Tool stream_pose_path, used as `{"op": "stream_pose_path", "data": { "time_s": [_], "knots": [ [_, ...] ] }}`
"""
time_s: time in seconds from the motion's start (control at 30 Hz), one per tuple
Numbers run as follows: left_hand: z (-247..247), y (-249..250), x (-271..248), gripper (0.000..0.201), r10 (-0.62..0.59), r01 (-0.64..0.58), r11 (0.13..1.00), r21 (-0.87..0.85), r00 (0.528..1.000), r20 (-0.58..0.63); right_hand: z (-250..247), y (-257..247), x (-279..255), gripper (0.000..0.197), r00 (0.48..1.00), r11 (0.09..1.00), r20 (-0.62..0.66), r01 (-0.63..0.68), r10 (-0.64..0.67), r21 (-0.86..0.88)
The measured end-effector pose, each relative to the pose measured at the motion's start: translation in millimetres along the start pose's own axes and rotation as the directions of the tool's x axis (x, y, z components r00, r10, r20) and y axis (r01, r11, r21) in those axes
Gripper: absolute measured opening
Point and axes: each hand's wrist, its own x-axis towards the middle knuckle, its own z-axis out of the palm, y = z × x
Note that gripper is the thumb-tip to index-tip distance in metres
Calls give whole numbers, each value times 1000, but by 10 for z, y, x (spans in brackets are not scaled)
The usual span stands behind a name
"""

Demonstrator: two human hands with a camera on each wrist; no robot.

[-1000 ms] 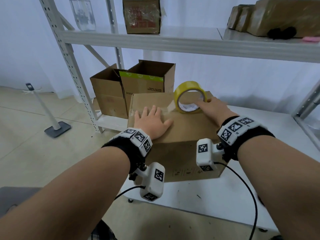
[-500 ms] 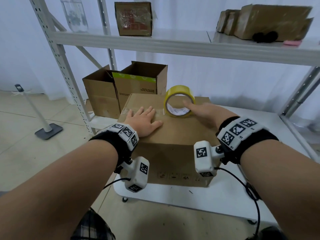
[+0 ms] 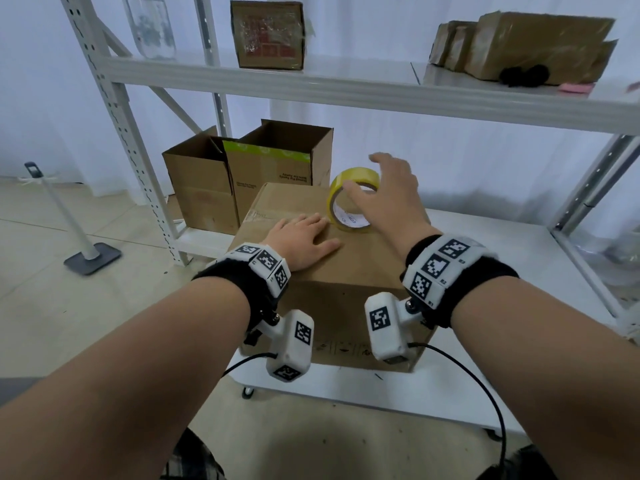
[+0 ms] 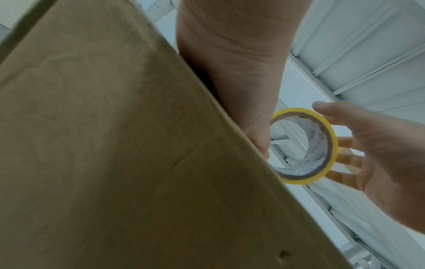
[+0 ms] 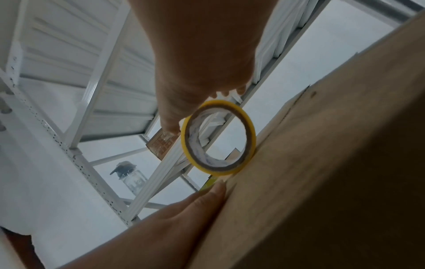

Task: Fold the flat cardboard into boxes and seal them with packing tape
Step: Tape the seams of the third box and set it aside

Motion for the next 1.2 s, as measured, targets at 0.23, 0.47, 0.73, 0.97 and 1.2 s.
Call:
{"op": "stream_pose_path", "data": {
  "time_s": [0.23,0.47,0.73,0.97,1.2],
  "knots": [
    [17,57,-15,64,-244,238,968,80,967,79,162,-80,190,72,988,995,134,-70,79,-70],
    [82,61,91,70,-54,54,998,35,999,-7,219,-73,203,53,991,990,3,-132,132,47],
    [25,-76,135,75,-68,65,996,54,996,51,221,-168,202,69,975,975,133,-159,180,-153],
    [19,4,106,77,-171,163,981,104,982,77,131,-133,170,73,977,969,109,-158,181,-189],
    [34,31,101,80,-174,165,980,112,982,75,-125,86,115,66,984,898,114,-73,136,-435]
  ]
}}
